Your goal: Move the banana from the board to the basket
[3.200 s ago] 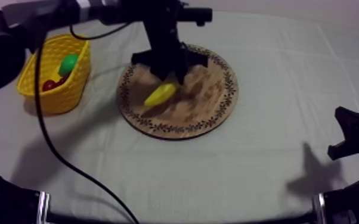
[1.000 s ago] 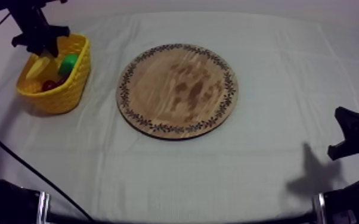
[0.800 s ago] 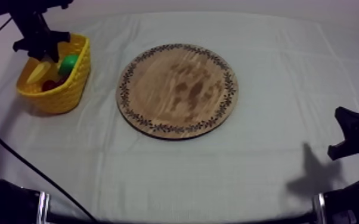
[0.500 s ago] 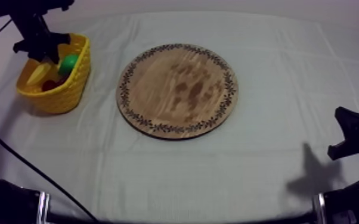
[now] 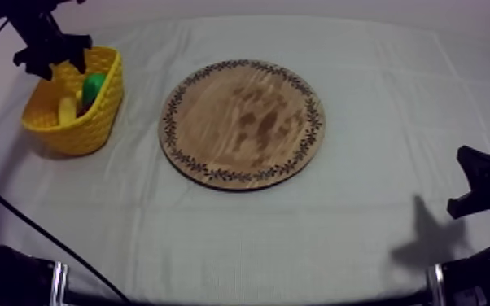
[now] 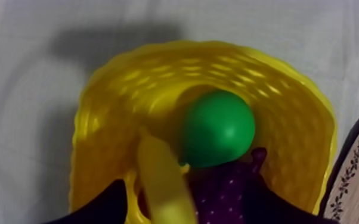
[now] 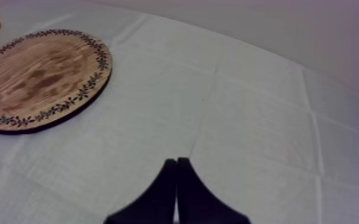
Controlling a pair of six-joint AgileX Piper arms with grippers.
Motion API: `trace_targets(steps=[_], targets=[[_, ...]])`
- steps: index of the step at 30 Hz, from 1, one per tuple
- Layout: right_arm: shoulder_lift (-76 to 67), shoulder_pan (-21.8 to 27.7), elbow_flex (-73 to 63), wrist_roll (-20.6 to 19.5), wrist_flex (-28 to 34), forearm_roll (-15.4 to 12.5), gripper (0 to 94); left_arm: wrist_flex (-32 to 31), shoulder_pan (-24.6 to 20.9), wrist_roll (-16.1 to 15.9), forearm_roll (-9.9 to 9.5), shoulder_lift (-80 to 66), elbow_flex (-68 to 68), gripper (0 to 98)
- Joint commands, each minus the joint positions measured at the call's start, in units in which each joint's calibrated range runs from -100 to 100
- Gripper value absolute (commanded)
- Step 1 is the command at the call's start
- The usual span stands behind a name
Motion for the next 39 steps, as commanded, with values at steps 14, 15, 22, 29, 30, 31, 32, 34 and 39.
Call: trace_targets(steps=[14,15,22,29,30,31,32,34,39], targets=[[0.0,0.0,0.0,0.0,0.0,0.0,0.3,-3.7,-0.8,-0.8,0.06,-5.3,-1.4,30.9],[0.0,0.0,0.0,0.0,0.0,0.0,0.3,-3.9,-1.0,-0.8,0.09,-6.1,-1.5,27.2],[0.0,0.0,0.0,0.0,0.0,0.0,0.3,-4.5,-1.2,-1.6,0.23,-13.4,-0.7,5.6],[0.0,0.0,0.0,0.0,0.0,0.0,0.3,-4.6,-1.8,-2.6,0.88,-24.4,1.2,0.5],[0.0,0.0,0.0,0.0,0.0,0.0,0.3,-4.7,-1.9,-2.8,1.03,-26.4,1.6,0.3],[0.0,0.0,0.0,0.0,0.0,0.0,0.3,-4.8,-2.1,-3.0,1.21,-28.6,2.1,0.2],[0.0,0.0,0.0,0.0,0.0,0.0,0.3,-5.0,-2.3,-3.1,1.35,-30.8,2.7,0.2],[0.0,0.0,0.0,0.0,0.0,0.0,0.3,-5.4,-2.7,-3.3,1.62,-35.6,4.1,0.1],[0.0,0.0,0.0,0.0,0.0,0.0,0.3,-6.7,-3.4,-4.3,2.48,-48.2,9.5,0.0]])
